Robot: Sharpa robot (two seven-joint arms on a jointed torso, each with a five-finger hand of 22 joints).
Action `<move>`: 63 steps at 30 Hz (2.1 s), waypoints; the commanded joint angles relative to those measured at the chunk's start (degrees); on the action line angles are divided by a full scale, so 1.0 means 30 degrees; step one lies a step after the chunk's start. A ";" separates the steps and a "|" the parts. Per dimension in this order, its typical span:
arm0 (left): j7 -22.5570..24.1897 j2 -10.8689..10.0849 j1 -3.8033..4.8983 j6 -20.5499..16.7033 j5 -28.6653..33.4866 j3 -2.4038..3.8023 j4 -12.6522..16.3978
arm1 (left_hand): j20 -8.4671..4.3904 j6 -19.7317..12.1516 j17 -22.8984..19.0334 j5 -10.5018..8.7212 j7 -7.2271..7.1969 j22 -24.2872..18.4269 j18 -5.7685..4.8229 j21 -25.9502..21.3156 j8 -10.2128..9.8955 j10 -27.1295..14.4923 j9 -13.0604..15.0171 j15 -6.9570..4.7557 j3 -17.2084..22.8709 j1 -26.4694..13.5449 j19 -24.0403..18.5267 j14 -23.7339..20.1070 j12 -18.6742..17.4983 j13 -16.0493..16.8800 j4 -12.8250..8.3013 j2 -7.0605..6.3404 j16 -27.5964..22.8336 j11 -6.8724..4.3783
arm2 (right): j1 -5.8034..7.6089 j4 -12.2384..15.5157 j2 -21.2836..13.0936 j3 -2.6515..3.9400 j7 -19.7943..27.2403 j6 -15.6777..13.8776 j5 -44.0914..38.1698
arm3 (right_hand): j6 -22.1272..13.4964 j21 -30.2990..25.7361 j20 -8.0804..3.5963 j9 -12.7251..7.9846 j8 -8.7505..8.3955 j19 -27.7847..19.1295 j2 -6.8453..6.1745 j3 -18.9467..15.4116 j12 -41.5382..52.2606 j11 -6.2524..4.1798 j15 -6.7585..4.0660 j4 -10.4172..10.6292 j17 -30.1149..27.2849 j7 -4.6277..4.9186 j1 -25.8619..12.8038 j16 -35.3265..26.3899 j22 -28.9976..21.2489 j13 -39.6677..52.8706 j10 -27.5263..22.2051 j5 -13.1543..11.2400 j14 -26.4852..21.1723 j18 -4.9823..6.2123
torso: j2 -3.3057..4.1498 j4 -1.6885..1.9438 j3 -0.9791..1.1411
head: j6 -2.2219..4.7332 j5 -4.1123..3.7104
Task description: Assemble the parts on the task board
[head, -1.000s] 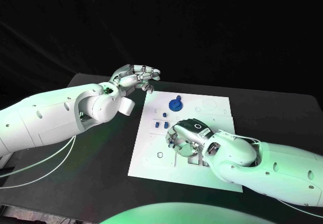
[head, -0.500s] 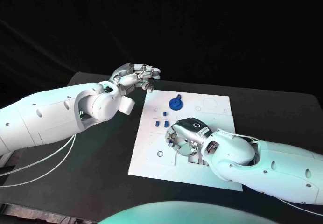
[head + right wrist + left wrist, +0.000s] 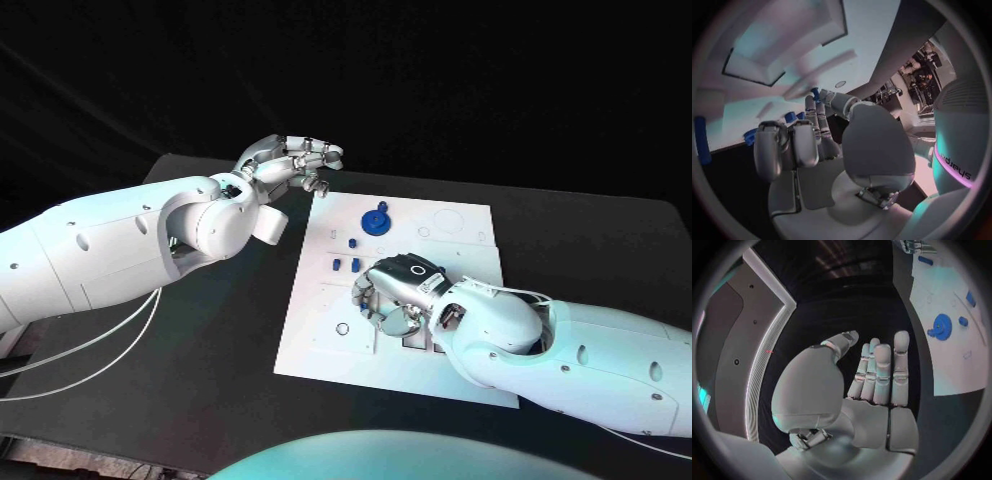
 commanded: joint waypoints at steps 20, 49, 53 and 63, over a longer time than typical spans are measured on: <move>0.0008 -0.0010 0.0010 0.0376 0.0084 0.0006 -0.0079 | 0.0043 -0.0121 -0.0060 -0.0057 0.0021 -0.0023 0.0347 -0.0134 0.0059 -0.0198 0.0033 -0.0009 0.0077 -0.0201 -0.0062 -0.0208 0.0007 -0.0019 0.0063 -0.0019 -0.0095 0.0023 | 0.0625 0.1911 -0.2664 0.0232 0.0029 -0.1329 0.0786 | -0.0837 -0.1344 0.0374 -0.0480 -0.0851 -0.0873 -0.0735 -0.1148 0.0190 0.0276 0.0380 0.0065 -0.1266 0.0200 -0.0245 -0.0677 0.1317 -0.0311 -0.1522 -0.0023 0.0213 0.0282 | -0.0015 -0.0023 0.0009 | 0.0290 -0.0365; -0.0015 0.0021 0.0004 0.0533 0.0084 -0.0045 -0.0108 | 0.0055 -0.0143 -0.0048 -0.0059 0.0027 -0.0035 0.0348 -0.0170 0.0083 -0.0258 0.0044 0.0003 0.0077 -0.0194 -0.0061 -0.0218 0.0014 -0.0022 0.0050 -0.0014 -0.0069 0.0036 | 0.1974 0.1153 -0.5298 0.0345 -0.0517 0.1739 0.1726 | -0.1489 -0.2160 0.0506 -0.2393 -0.1746 -0.0970 0.0742 -0.7720 0.1415 0.0434 0.0509 0.2688 -0.1874 0.0001 0.3236 -0.0350 0.0996 -0.0971 -0.3017 0.0187 0.0109 0.0398 | 0.0026 0.0029 -0.0004 | 0.0639 -0.0907; -0.0022 -0.0007 0.0004 0.0526 0.0084 -0.0046 -0.0092 | 0.0061 -0.0142 -0.0030 -0.0059 0.0028 -0.0040 0.0349 -0.0187 0.0101 -0.0278 0.0052 0.0008 0.0081 -0.0192 -0.0058 -0.0214 0.0024 -0.0022 0.0048 0.0002 -0.0047 0.0041 | 0.1956 0.0970 -0.5147 0.0344 -0.0539 0.1460 0.1732 | -0.0948 -0.1725 0.0392 -0.2661 -0.1597 -0.0631 0.0705 -0.5970 0.1629 0.0302 0.0377 0.3057 -0.1737 0.0164 0.3404 -0.0143 0.1383 -0.1007 -0.2350 -0.0301 0.0179 0.0276 | 0.0027 0.0031 0.0001 | 0.0617 -0.0929; -0.0050 -0.0046 0.0004 0.0507 0.0085 -0.0047 -0.0066 | 0.0064 -0.0145 -0.0031 -0.0060 0.0031 -0.0043 0.0349 -0.0195 0.0109 -0.0285 0.0055 0.0011 0.0081 -0.0200 -0.0056 -0.0216 0.0031 -0.0021 0.0055 0.0013 -0.0040 0.0044 | 0.1941 0.0764 -0.4962 0.0343 -0.0555 0.1269 0.1760 | 0.0766 -0.0693 0.0047 -0.2311 -0.0562 0.0012 0.0386 -0.2019 0.1589 -0.0216 -0.0011 0.3310 -0.1221 -0.0185 0.2922 0.0387 0.2279 -0.0819 0.0296 -0.1134 0.0325 0.0019 | 0.0010 0.0005 0.0018 | 0.0553 -0.0902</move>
